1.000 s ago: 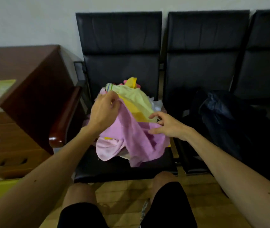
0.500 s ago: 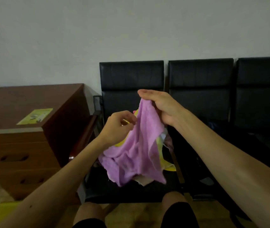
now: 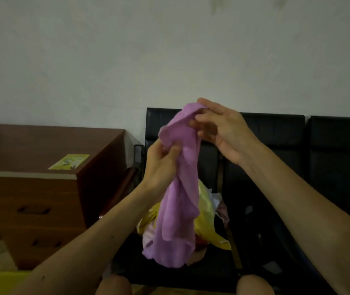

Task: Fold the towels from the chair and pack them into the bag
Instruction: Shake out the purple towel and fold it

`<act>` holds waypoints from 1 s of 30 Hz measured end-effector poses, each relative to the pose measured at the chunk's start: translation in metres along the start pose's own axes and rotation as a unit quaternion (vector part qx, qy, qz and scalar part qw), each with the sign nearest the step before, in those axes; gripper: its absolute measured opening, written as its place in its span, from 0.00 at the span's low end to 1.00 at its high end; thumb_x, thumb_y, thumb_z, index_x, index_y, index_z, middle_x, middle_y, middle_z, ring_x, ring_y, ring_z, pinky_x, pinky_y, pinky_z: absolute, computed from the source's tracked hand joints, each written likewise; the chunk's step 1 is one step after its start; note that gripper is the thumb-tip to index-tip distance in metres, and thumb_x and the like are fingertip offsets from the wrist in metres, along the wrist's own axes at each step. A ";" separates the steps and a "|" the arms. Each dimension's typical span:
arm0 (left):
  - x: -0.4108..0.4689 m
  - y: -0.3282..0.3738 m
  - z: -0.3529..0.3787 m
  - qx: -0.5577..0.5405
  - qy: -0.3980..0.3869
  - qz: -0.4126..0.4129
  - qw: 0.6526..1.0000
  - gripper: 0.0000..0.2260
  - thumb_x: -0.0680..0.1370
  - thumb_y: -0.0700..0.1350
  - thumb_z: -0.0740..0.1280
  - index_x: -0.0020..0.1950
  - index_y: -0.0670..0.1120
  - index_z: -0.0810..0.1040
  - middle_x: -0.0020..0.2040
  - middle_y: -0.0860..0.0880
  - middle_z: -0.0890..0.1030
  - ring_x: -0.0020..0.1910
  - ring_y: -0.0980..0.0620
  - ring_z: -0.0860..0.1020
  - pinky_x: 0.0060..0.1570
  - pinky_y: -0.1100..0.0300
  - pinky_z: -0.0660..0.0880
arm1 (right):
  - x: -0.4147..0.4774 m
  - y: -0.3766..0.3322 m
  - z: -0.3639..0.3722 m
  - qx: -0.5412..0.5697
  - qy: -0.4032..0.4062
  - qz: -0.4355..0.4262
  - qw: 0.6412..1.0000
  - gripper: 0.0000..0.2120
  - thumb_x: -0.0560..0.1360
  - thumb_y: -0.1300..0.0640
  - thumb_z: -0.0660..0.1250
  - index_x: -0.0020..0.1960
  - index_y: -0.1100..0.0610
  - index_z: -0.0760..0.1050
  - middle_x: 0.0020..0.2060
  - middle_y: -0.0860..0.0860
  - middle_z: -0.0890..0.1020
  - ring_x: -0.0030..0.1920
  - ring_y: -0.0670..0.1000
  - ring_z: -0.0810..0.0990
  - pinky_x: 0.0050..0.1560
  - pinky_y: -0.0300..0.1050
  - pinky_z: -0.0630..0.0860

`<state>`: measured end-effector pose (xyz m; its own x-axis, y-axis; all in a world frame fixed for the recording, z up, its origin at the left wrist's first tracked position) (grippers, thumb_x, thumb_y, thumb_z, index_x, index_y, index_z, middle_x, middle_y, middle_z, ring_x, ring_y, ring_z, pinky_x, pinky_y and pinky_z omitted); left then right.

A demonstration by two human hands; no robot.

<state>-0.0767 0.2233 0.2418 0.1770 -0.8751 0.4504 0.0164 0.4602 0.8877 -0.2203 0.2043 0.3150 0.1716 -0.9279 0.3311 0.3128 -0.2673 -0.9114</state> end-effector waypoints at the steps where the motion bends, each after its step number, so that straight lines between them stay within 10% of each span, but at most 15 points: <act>1: 0.004 0.010 -0.001 -0.003 0.004 -0.002 1.000 0.07 0.84 0.40 0.61 0.55 0.42 0.79 0.51 0.38 0.82 0.51 0.38 0.81 0.53 0.41 0.80 | -0.002 -0.007 -0.004 -0.047 0.008 -0.015 0.999 0.19 0.74 0.68 0.69 0.64 0.57 0.77 0.44 0.50 0.86 0.40 0.44 0.83 0.37 0.36 0.78; 9: 0.052 0.100 0.032 0.003 -0.081 0.035 0.996 0.09 0.81 0.42 0.66 0.45 0.40 0.82 0.41 0.42 0.83 0.41 0.49 0.81 0.43 0.52 0.80 | -0.017 -0.037 -0.011 -0.424 -0.083 -0.060 0.900 0.30 0.55 0.39 0.79 0.54 0.46 0.78 0.47 0.43 0.83 0.44 0.37 0.81 0.41 0.32 0.77; 15: 0.071 0.114 0.072 0.114 -0.204 0.061 0.970 0.11 0.79 0.44 0.69 0.47 0.35 0.84 0.41 0.42 0.85 0.38 0.51 0.82 0.40 0.61 0.79 | -0.003 -0.071 -0.021 -0.436 0.041 -0.230 0.869 0.12 0.76 0.50 0.71 0.54 0.56 0.80 0.44 0.52 0.83 0.44 0.48 0.81 0.45 0.47 0.80; 23: 0.085 0.063 0.065 0.066 -0.319 -0.042 0.944 0.14 0.71 0.49 0.76 0.52 0.45 0.81 0.47 0.47 0.86 0.46 0.50 0.84 0.45 0.59 0.80 | 0.021 -0.062 -0.037 -0.375 0.013 -0.157 0.913 0.17 0.77 0.51 0.69 0.41 0.66 0.80 0.31 0.55 0.78 0.31 0.48 0.74 0.32 0.39 0.72; 30: 0.052 -0.019 0.020 0.152 -0.477 -0.195 0.844 0.28 0.65 0.49 0.77 0.62 0.38 0.80 0.60 0.41 0.83 0.60 0.43 0.81 0.60 0.53 0.78 | 0.039 -0.049 -0.061 -0.308 0.066 -0.109 0.943 0.17 0.75 0.46 0.69 0.40 0.61 0.80 0.33 0.49 0.76 0.35 0.43 0.74 0.39 0.34 0.72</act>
<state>-0.0876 0.1654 0.2501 -0.6582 -0.7403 -0.1370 -0.3877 0.1773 0.9046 -0.2856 0.1650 0.3578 0.0352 -0.8466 0.5311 -0.2824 -0.5182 -0.8073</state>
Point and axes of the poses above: each hand's wrist, its own x-axis towards the middle knuckle, its own z-axis out of the palm, y = z × x, the point moved 7 cm from there along x, towards the middle knuckle
